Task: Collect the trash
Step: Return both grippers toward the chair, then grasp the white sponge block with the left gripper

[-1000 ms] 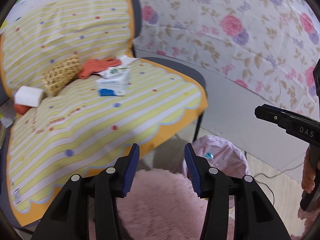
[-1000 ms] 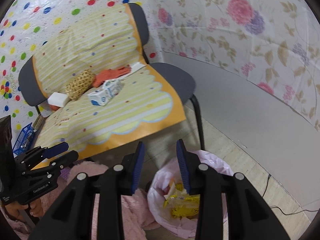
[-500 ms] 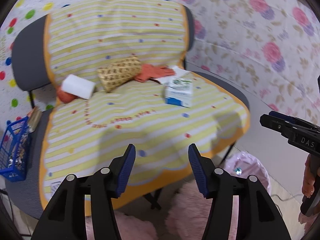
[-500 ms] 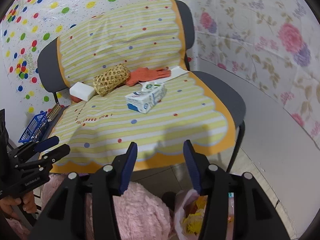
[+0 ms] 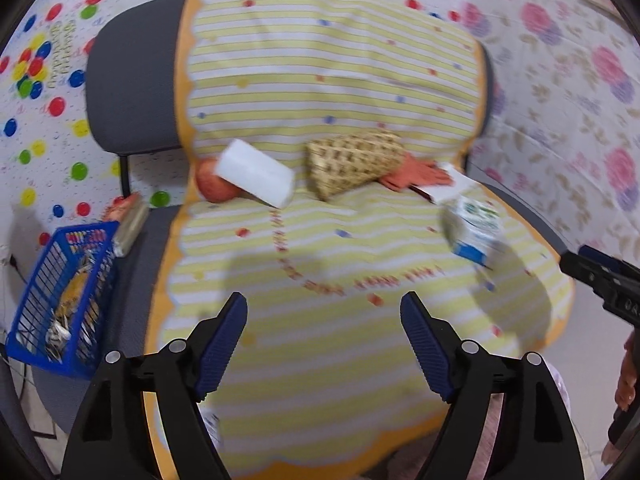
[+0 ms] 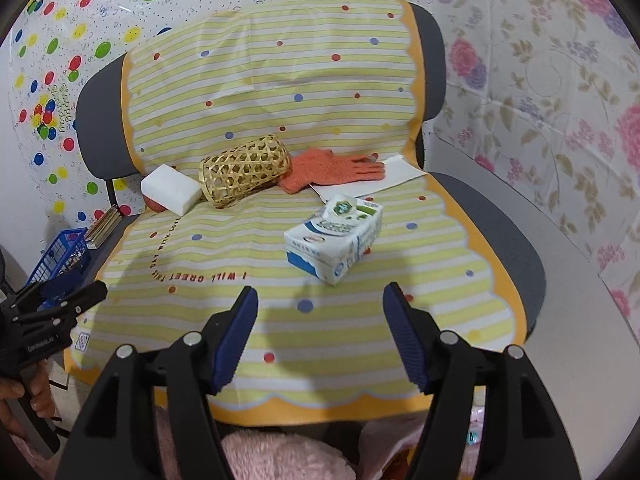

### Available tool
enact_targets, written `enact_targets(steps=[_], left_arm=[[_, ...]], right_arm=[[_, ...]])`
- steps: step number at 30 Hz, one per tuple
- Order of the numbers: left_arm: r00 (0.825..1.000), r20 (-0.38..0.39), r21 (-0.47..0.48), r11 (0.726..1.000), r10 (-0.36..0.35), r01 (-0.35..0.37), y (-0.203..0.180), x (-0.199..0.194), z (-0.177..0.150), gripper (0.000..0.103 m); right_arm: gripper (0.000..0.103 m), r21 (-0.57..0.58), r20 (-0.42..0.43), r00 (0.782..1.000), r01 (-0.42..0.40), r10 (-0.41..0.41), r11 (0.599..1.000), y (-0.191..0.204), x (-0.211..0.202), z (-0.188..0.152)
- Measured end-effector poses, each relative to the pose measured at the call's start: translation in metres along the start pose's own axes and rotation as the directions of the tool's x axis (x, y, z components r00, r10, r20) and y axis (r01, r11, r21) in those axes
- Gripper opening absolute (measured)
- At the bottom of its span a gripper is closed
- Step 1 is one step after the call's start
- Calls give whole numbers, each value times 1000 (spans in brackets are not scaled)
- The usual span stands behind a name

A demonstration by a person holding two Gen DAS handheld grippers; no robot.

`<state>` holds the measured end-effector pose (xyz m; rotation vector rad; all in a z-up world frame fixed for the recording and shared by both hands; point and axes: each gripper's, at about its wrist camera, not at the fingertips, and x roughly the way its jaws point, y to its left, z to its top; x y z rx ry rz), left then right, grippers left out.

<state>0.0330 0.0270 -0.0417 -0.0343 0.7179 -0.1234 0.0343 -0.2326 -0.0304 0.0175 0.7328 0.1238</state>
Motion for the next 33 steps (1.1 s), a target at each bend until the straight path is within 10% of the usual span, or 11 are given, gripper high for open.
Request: enact_targets(steps=[20, 29, 33], left_arm=[[998, -33, -207, 977, 53, -59, 73, 120, 78, 86], [997, -82, -385, 923, -12, -21, 102, 182, 108, 74], [993, -83, -428, 903, -81, 37, 110, 188, 111, 45]], right_arm=[[66, -83, 59, 998, 1, 4, 997, 30, 73, 57], [66, -77, 37, 999, 23, -20, 997, 15, 84, 53], [66, -70, 30, 999, 30, -28, 997, 9, 81, 49]])
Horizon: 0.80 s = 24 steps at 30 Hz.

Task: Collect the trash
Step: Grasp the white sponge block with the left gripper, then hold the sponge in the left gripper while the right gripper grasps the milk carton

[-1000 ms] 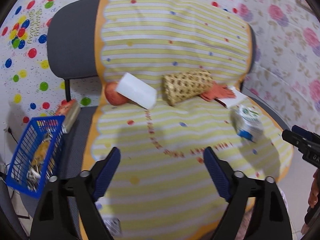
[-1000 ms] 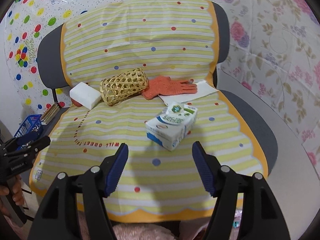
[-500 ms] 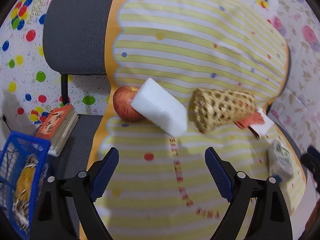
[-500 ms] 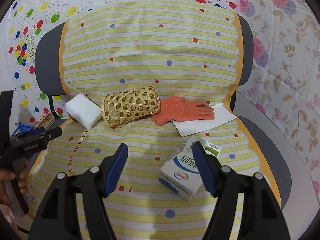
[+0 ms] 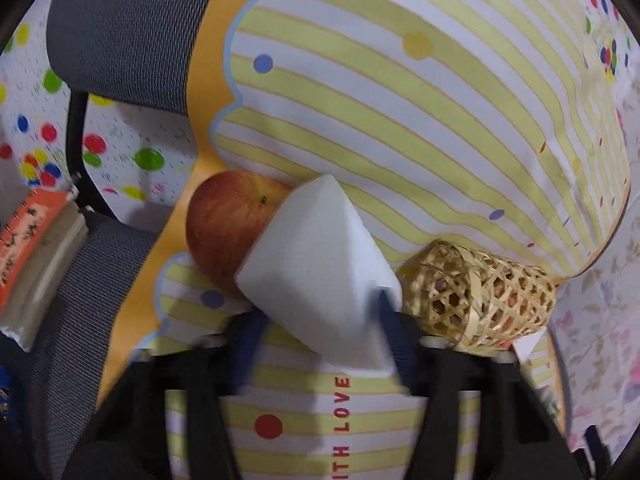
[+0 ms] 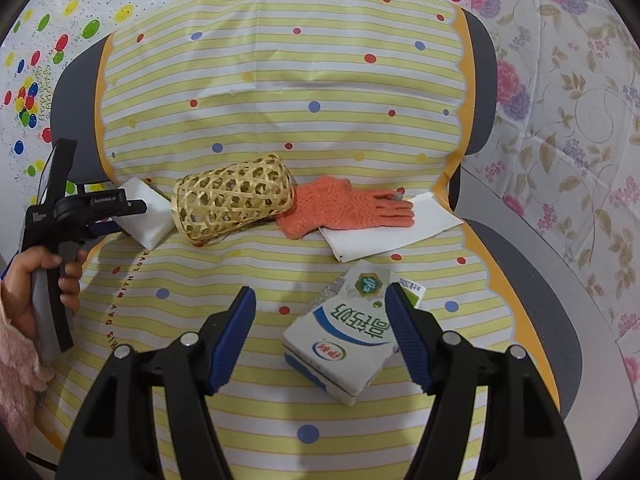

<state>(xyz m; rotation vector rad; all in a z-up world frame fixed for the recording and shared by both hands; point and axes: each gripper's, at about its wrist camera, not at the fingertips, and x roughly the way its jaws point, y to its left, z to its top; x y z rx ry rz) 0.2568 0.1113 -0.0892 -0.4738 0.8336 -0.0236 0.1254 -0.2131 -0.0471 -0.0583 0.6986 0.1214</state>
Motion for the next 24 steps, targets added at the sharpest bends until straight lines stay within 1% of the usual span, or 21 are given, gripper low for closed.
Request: enact_targets(steps=[1, 4, 7, 9, 10, 12, 15, 18, 19, 20, 24], left_arm=[[1000, 11, 14, 1000, -9, 9, -2, -7, -3, 42], [997, 79, 138, 990, -6, -5, -22, -37, -20, 40], [991, 135, 265, 964, -18, -18, -43, -75, -49, 40], [988, 157, 325, 945, -6, -46, -55, -94, -68, 40], [988, 155, 347, 937, -14, -41, -60, -103, -79, 40], [988, 151, 363, 931, -27, -30, -65, -116, -95, 40], [988, 148, 371, 928, -35, -22, -71, -131, -117, 40], [989, 144, 373, 928, -33, -23, -75, -136, -130, 41], [990, 140, 374, 927, -34, -21, -76, -137, -131, 41], [990, 136, 376, 926, -33, -21, -77, -136, -135, 41], [993, 113, 373, 928, -30, -14, -79, -134, -139, 41]], right_arm=[[66, 5, 2, 1000, 1, -1, 1000, -2, -3, -1], [66, 29, 10, 1000, 6, -6, 1000, -10, -10, -5], [66, 68, 10, 1000, 2, -2, 998, -20, -19, -13], [66, 82, -2, 1000, -1, 2, 997, -24, -24, -23], [68, 82, -18, 1000, -3, 5, 997, -26, -24, -30], [73, 81, -45, 999, -2, 6, 997, -28, -23, -40], [74, 108, -79, 997, -5, 14, 994, -30, -19, -51], [84, 122, -68, 998, -2, 10, 993, -24, -16, -51], [88, 116, -57, 998, 5, 1, 993, -19, -13, -49], [90, 106, -52, 999, 15, -10, 994, -15, -9, -47], [91, 51, -45, 996, 78, -75, 996, 2, 17, -35]])
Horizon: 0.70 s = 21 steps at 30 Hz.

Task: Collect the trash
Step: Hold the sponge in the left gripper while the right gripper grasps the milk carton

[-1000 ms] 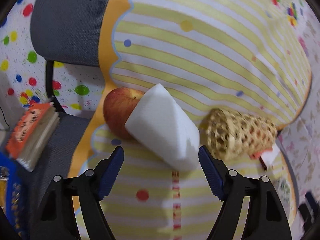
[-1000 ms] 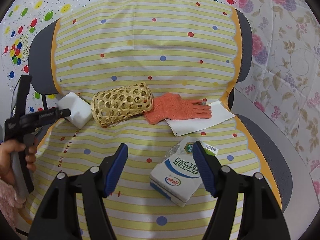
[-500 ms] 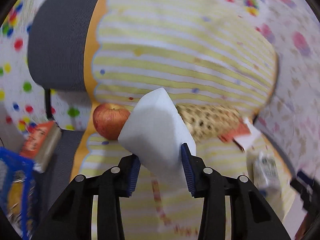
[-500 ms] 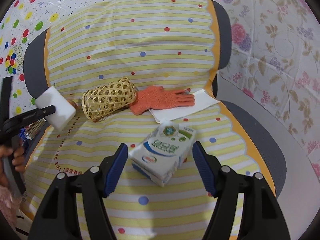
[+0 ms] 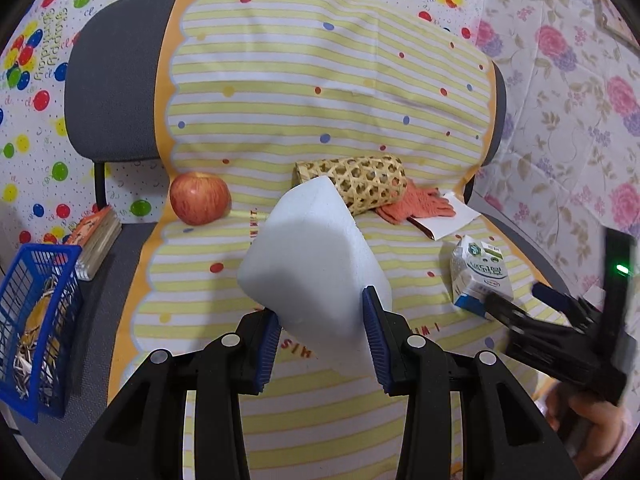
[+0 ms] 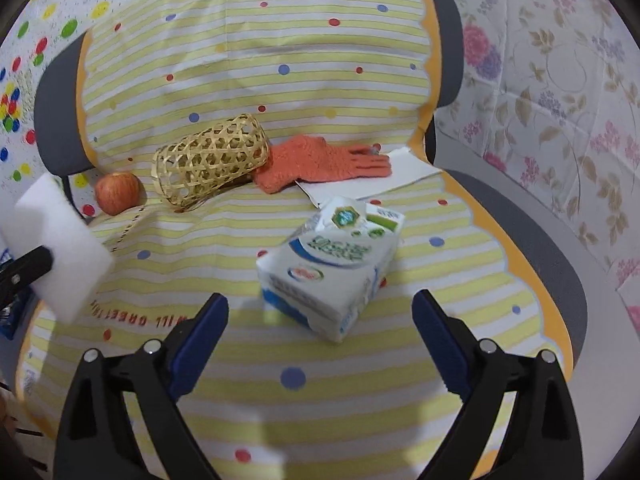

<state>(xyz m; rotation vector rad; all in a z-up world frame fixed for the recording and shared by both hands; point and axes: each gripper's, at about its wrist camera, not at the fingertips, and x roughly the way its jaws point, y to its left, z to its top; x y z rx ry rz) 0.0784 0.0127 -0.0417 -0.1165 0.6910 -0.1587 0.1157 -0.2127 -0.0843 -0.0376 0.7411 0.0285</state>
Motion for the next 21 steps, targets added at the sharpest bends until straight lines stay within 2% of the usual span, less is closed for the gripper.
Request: enact_targets(steps=[5, 9, 10, 11, 13, 16, 21], left_arm=[[1000, -12, 9, 1000, 0, 0, -3, 1, -4, 41], [1000, -14, 27, 1000, -5, 6, -6, 1, -8, 41], [1000, -17, 28, 1000, -9, 10, -7, 1, -8, 41], [1000, -18, 25, 1000, -15, 15, -8, 2, -9, 41], [999, -23, 21, 999, -26, 26, -10, 4, -10, 41], [999, -35, 17, 999, -41, 42, -14, 7, -11, 41], [999, -43, 31, 999, -30, 32, -19, 6, -13, 41]], right_arm=[[91, 4, -65, 994, 89, -89, 996, 4, 35, 7], [91, 54, -77, 991, 117, -113, 992, -14, 28, -4], [87, 60, -80, 990, 123, -118, 991, -19, 24, -8], [85, 70, -81, 990, 117, -112, 991, -24, 21, -11], [84, 97, -69, 997, 45, -39, 994, -35, 17, -13], [84, 86, -51, 999, -13, 17, 996, -40, 18, -11], [84, 85, -47, 999, -15, 19, 996, -40, 25, -4]])
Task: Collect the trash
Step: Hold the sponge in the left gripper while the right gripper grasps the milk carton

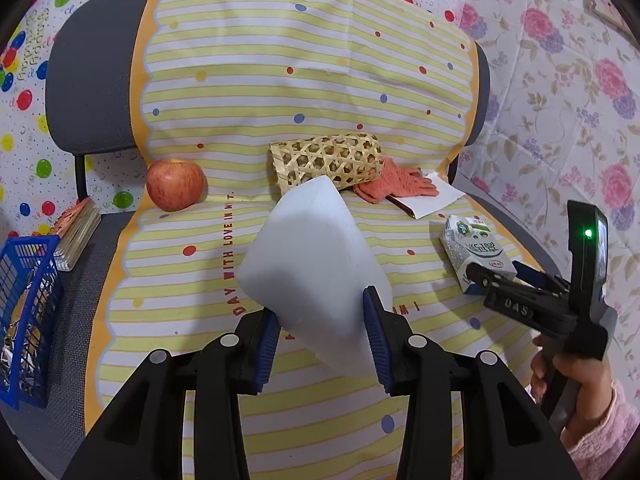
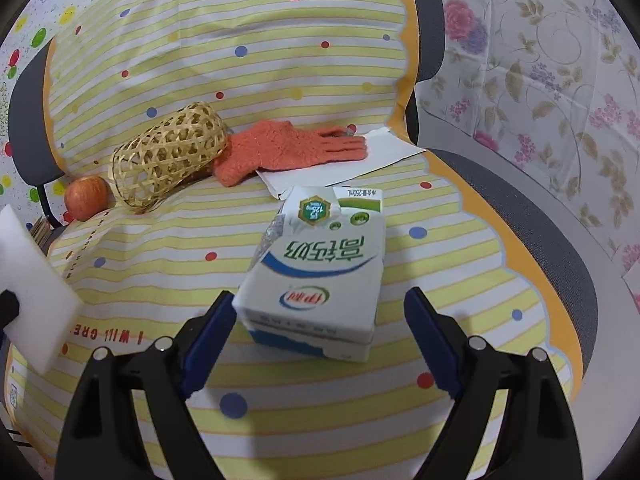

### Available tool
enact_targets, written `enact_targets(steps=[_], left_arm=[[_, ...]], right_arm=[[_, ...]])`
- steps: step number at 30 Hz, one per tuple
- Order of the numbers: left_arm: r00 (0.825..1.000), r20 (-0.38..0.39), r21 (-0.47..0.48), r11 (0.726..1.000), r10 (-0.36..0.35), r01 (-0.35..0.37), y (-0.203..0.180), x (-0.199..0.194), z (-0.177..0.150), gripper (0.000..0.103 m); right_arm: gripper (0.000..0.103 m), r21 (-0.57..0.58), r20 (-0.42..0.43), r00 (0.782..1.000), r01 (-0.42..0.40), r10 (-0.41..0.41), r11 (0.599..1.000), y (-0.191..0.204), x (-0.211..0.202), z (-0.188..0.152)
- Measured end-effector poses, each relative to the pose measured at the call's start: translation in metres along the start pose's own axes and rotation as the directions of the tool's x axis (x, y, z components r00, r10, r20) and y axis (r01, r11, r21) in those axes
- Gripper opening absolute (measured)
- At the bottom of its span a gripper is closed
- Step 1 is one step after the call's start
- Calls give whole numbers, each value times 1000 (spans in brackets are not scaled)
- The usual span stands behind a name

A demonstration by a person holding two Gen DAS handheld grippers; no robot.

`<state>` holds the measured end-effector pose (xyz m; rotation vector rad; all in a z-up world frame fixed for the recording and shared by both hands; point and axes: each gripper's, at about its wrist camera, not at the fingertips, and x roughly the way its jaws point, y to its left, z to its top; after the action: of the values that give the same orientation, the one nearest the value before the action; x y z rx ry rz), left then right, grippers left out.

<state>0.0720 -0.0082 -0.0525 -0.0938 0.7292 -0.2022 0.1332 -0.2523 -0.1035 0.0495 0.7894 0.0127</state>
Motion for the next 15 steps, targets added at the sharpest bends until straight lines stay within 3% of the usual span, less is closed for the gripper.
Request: enact_targets(steps=[4, 9, 15], left_arm=[[1000, -4, 13, 1000, 6, -6, -4, -3, -1, 41], [1000, 3, 26, 1000, -3, 2, -10, -12, -4, 41], [999, 26, 49, 998, -38, 37, -24, -35, -13, 41]], right_arm=[[70, 2, -5, 1000, -20, 20, 1000, 2, 0, 1], [67, 26, -17, 997, -69, 70, 997, -2, -21, -3], [67, -4, 25, 992, -125, 125, 992, -1, -86, -19]])
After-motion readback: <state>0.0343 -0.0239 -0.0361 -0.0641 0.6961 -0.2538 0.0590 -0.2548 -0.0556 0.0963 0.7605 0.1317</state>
